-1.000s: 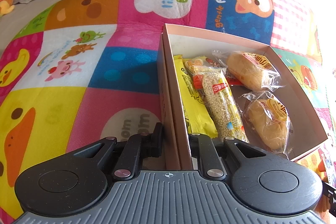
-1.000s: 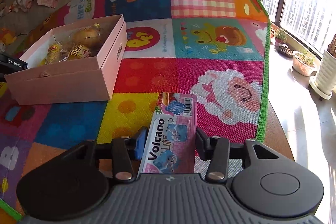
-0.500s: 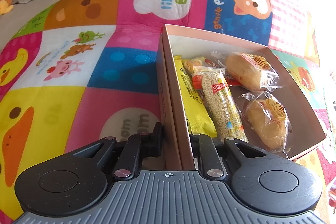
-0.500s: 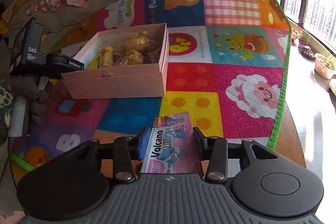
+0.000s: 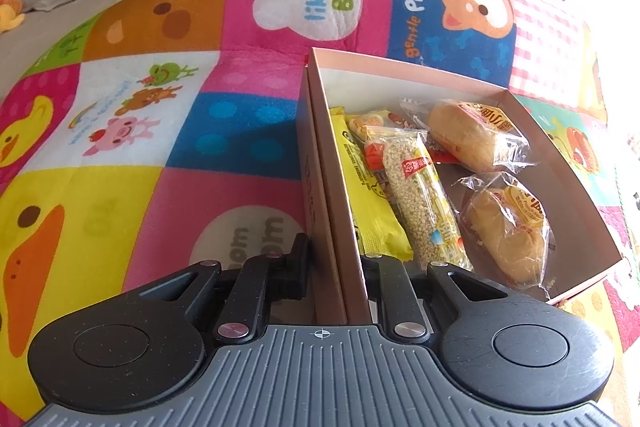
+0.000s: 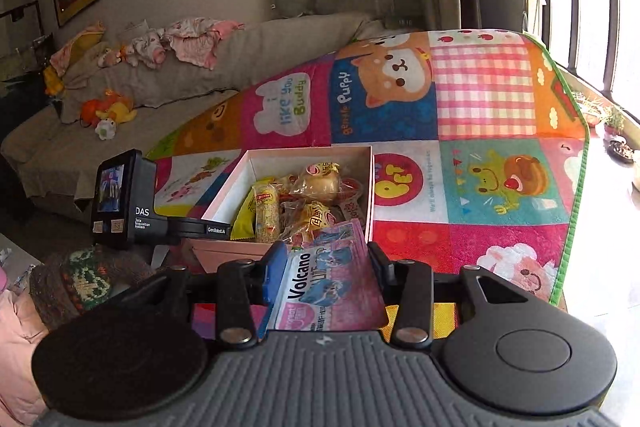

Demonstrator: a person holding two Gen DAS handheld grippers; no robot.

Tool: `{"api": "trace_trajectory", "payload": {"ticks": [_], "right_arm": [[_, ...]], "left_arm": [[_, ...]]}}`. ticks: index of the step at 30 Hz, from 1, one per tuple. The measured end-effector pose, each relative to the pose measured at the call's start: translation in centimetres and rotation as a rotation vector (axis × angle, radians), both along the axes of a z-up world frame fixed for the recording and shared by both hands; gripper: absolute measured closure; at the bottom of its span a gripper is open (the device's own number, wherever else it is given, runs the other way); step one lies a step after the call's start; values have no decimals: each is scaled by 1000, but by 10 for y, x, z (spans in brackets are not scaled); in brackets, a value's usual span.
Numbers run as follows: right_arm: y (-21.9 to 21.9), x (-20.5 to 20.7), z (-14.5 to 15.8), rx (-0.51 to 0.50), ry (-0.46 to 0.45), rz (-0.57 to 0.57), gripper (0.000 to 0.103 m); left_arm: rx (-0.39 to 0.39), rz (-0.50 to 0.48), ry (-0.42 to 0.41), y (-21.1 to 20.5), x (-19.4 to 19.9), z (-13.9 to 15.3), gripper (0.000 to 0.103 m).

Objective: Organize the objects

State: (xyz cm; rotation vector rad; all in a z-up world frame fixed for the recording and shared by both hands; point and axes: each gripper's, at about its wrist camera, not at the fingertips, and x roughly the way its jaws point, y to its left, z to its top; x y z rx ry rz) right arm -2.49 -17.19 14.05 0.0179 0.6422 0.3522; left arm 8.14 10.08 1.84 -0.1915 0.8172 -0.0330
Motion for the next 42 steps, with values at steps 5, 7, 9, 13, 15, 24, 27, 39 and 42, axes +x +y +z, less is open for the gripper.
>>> {"api": "trace_trajectory", "payload": {"ticks": [5, 7, 9, 13, 15, 24, 27, 39, 42], "right_arm": [[20, 48, -11, -29, -16, -43, 61], [31, 71, -17, -47, -42, -69, 68], [44, 97, -23, -41, -59, -95, 71], [64, 141, -41, -49, -41, -137, 71], [67, 151, -48, -52, -11, -144, 71], [30, 122, -49, -106, 53, -122, 68], [16, 104, -48, -101, 79, -124, 62], [45, 88, -73, -137, 55, -2, 31], [60, 93, -81, -245, 49, -17, 50]], "left_arm": [[-9, 1, -2, 1, -1, 0, 85], [-12, -4, -4, 2, -1, 0, 84], [-20, -7, -6, 3, -1, -1, 84], [-38, -10, -8, 6, -1, -1, 83], [-43, -12, -11, 7, -1, -1, 83], [-63, -16, -25, 10, -3, -2, 82], [-63, -17, -25, 10, -3, -2, 81], [-74, -13, -26, 11, -2, -3, 81], [-79, -14, -27, 12, -2, -3, 81]]}}
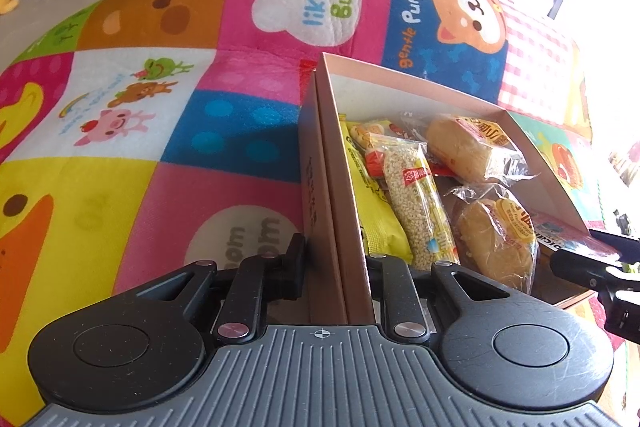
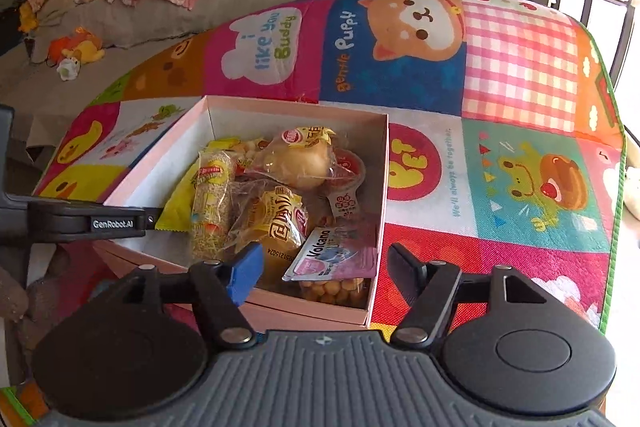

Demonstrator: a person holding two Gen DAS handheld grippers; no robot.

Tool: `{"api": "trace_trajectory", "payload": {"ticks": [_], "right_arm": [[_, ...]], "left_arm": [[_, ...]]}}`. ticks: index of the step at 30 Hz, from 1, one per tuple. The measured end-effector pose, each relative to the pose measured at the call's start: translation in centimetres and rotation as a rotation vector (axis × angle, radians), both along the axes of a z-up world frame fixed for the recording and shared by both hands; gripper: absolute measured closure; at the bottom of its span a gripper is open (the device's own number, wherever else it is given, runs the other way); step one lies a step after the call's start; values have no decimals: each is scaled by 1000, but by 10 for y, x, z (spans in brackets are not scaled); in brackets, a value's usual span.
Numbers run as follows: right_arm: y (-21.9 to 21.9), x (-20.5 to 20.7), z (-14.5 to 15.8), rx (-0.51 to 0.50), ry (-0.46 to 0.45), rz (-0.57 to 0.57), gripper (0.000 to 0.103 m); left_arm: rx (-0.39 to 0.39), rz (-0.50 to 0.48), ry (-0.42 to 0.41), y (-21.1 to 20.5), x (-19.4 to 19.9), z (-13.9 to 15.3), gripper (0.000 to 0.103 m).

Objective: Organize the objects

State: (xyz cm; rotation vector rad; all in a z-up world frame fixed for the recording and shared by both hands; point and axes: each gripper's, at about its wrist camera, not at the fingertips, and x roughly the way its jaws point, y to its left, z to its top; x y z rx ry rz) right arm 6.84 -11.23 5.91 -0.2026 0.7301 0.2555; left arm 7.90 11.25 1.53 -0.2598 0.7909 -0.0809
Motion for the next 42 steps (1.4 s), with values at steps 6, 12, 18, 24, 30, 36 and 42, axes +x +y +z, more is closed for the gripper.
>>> {"api": "trace_trajectory", "payload": {"ticks": [6, 12, 18, 24, 30, 36, 42], "right_arm": [[-11, 1, 17, 31, 14, 13, 59], [0, -3, 56, -19, -131, 46, 61], [16, 33, 89, -27, -234, 35, 62], [15, 65, 85, 57, -228, -16, 63], [-21, 35, 63, 191, -107, -29, 59], [-34, 38, 64, 115, -139, -87, 59], [-7, 68, 38, 41, -127, -74, 73]], "left_arm": [[-12, 1, -5, 1, -1, 0, 81], [-16, 5, -6, 2, 0, 0, 81], [-13, 2, -1, 2, 0, -1, 81], [-16, 3, -2, 2, 0, -1, 81], [-14, -4, -1, 2, 0, 0, 81], [-21, 4, -2, 2, 0, 0, 81], [-21, 4, -1, 3, 0, 0, 81]]}}
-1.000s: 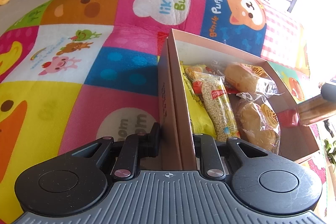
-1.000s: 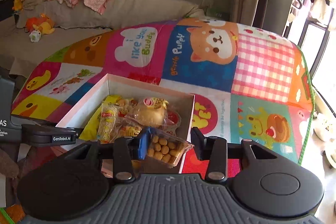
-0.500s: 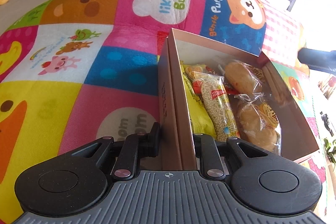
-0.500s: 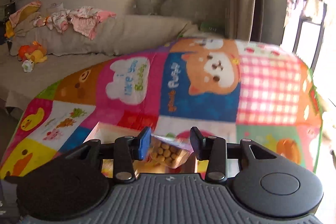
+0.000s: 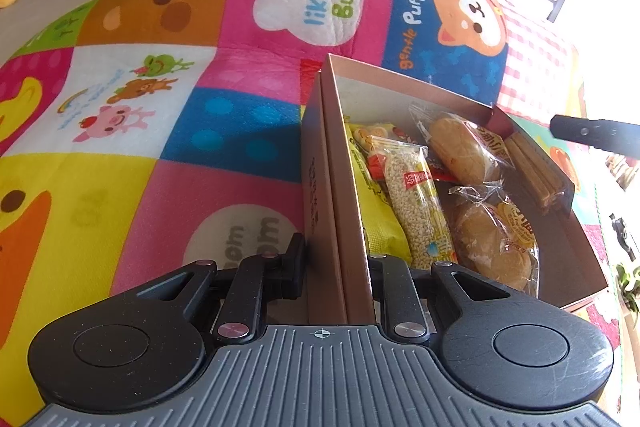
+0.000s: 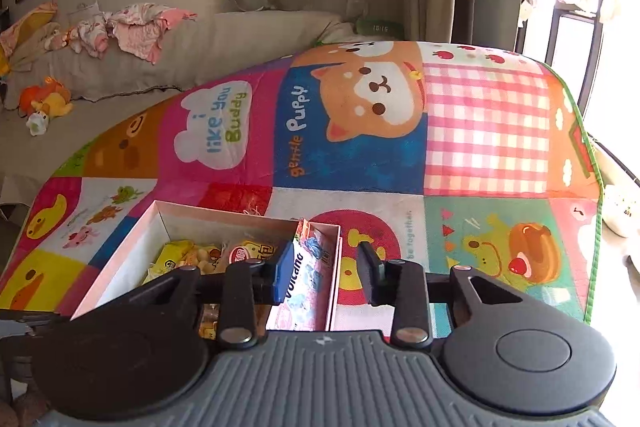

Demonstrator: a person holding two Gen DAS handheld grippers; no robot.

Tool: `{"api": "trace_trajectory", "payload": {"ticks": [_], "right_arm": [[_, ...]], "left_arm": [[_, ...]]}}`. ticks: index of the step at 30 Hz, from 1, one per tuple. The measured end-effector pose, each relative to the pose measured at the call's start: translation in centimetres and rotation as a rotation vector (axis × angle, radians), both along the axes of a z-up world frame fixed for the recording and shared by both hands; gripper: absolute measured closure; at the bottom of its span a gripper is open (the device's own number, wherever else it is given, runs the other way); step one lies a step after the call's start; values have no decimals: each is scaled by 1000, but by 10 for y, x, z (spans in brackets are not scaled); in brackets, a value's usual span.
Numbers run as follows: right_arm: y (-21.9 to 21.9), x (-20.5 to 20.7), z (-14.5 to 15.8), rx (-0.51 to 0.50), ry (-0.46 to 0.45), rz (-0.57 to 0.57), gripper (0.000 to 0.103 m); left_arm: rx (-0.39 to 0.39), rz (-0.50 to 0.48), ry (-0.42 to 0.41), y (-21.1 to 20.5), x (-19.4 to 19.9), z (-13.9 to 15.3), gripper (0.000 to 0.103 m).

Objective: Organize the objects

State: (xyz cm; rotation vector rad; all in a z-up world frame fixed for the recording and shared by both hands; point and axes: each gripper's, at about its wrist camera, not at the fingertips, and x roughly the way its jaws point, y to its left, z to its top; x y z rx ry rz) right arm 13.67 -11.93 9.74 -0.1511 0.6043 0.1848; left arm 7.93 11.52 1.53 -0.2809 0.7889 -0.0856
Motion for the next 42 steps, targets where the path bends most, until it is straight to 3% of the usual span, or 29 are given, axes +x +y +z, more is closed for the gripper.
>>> {"api": "trace_trajectory", "payload": {"ticks": [5, 9, 11, 16, 19, 22, 25, 26, 29, 32, 33, 34, 35, 37, 39, 41, 42], "right_arm": [[11, 12, -35, -94, 94, -21, 75], [-5, -4, -40, -101, 126, -14, 74], [-15, -18, -35, -82, 119, -2, 67], [-47, -78, -13, 34, 98, 114, 38], [-55, -104, -15, 96, 131, 218, 32], [-48, -111, -33, 77, 148, 263, 33], [-41, -88, -52, 35, 155, 190, 38], [-43, -75, -56, 64, 179, 179, 38], [-47, -50, -62, 55, 124, 94, 36], [-57, -29, -63, 77, 108, 12, 36], [-63, -23, -62, 114, 117, 16, 36], [-65, -22, -61, 130, 117, 24, 36], [-66, -22, -61, 131, 110, 37, 36], [-65, -24, -63, 109, 90, 40, 35], [-67, -29, -63, 90, 71, 9, 34], [-72, -39, -61, 93, 61, -17, 26], [-76, -47, -59, 112, 59, -26, 15]], "left_arm": [[0, -1, -1, 0, 0, 0, 81], [1, -1, 0, 0, 0, 0, 81], [2, -1, 3, 0, 0, 0, 81], [28, 12, 27, -6, 3, 3, 85], [60, 28, 52, -13, 8, 7, 85], [70, 38, 75, -22, 21, 9, 86], [54, 23, 98, -34, 47, 14, 86], [60, 9, 99, -40, 56, 16, 85], [143, -64, 75, -56, 83, 16, 83], [271, -101, 43, -60, 102, 7, 66], [305, -86, 23, -57, 105, 5, 55], [313, -55, 19, -52, 109, 4, 45], [299, -25, 24, -47, 112, 3, 42], [258, 5, 43, -41, 115, 4, 44], [277, 33, 18, -41, 105, 14, 51], [283, 39, -65, -42, 81, 31, 51], [289, 46, -107, -43, 66, 40, 51]]}}
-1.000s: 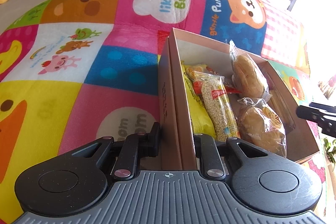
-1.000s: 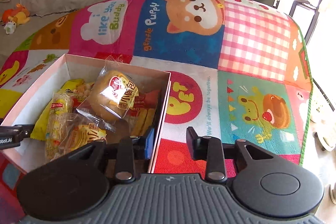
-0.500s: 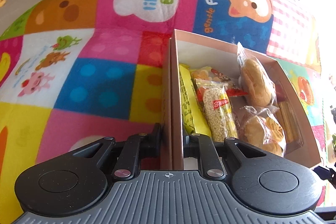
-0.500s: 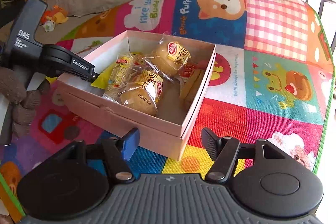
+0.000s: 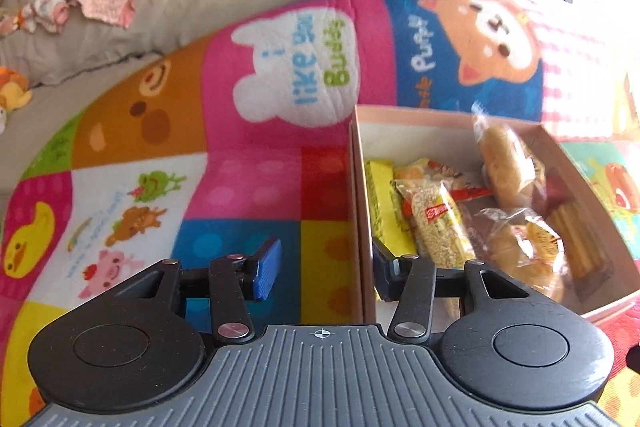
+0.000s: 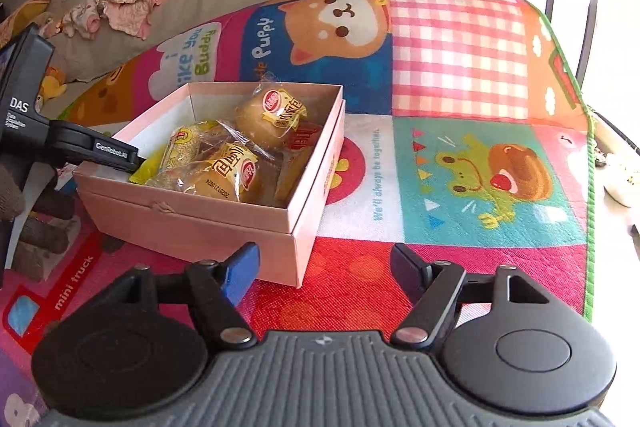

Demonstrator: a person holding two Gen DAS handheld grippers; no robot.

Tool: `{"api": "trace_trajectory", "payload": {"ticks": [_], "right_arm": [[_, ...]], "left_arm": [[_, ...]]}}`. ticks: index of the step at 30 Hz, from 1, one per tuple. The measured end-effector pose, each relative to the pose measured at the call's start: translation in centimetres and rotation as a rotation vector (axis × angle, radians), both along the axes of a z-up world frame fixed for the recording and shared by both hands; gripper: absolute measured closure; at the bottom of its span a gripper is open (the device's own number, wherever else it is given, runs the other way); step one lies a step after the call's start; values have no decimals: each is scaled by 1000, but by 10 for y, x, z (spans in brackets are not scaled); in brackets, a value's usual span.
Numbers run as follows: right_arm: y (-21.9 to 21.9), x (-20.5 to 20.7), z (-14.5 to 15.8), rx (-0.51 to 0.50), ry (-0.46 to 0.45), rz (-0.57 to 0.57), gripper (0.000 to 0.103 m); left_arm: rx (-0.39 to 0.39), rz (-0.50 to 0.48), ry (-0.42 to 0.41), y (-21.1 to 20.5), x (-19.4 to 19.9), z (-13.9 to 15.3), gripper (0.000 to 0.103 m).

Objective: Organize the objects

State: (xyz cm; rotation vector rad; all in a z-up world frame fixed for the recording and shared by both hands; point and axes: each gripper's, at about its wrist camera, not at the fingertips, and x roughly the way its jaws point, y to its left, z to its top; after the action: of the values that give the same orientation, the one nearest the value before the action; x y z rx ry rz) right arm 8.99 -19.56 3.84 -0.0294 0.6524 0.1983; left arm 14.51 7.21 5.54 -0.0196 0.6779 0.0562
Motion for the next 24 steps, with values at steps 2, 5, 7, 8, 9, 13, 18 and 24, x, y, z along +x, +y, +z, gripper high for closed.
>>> {"api": "trace_trajectory", "payload": {"ticks": [2, 5, 7, 8, 9, 13, 18, 24], "right_arm": [[-6, -18, 2, 35, 2, -15, 0], [-2, -43, -4, 28, 50, -6, 0], [5, -55, -12, 6, 74, 5, 0], [10, -61, -18, -13, 84, 9, 0], [15, -64, -23, -34, 97, 9, 0], [29, -68, -36, -87, 100, 12, 0], [25, -68, -40, -50, 77, -33, 0], [38, -70, -42, -100, 15, -46, 0]], "left_arm": [[9, 3, -93, -2, -38, 17, 50], [-4, -28, -108, -11, -93, 12, 50], [-10, -50, -41, -21, -121, -8, 50], [-7, -62, -6, -28, -134, -21, 50], [-2, -76, 14, -34, -144, -31, 50], [62, -73, -40, -52, -165, -48, 50], [30, -72, -49, -53, -158, -51, 52], [11, -76, -43, -58, -151, -53, 44]]}}
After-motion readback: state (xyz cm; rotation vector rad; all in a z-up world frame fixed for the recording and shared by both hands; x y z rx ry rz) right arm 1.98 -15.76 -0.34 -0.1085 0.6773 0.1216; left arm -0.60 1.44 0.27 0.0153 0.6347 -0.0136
